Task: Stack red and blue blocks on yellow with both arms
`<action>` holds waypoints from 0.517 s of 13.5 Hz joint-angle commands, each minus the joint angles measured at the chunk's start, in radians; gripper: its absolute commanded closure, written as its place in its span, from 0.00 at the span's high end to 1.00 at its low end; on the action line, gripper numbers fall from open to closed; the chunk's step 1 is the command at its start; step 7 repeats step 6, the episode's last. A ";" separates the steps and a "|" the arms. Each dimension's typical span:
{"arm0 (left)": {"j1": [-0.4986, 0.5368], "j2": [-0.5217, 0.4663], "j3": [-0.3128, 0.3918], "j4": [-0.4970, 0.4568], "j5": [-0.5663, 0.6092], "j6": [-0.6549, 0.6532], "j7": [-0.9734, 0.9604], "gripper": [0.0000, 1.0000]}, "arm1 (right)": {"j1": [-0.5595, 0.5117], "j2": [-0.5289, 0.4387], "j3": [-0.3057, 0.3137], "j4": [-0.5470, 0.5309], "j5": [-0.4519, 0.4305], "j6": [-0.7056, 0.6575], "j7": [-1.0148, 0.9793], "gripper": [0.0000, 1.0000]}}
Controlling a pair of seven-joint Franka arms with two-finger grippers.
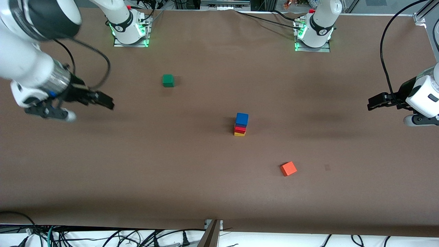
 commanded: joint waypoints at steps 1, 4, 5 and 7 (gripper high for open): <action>-0.008 -0.023 0.008 -0.022 -0.021 0.007 0.004 1.00 | -0.001 -0.117 -0.017 -0.126 -0.022 0.020 -0.101 1.00; -0.008 -0.023 0.008 -0.022 -0.021 0.007 0.004 1.00 | -0.001 -0.106 -0.018 -0.107 -0.056 0.022 -0.146 1.00; -0.008 -0.025 0.008 -0.022 -0.021 0.007 0.004 1.00 | -0.001 -0.104 -0.018 -0.103 -0.056 0.022 -0.147 1.00; -0.008 -0.023 0.008 -0.022 -0.021 0.007 0.003 1.00 | -0.001 -0.104 -0.018 -0.101 -0.056 0.020 -0.147 1.00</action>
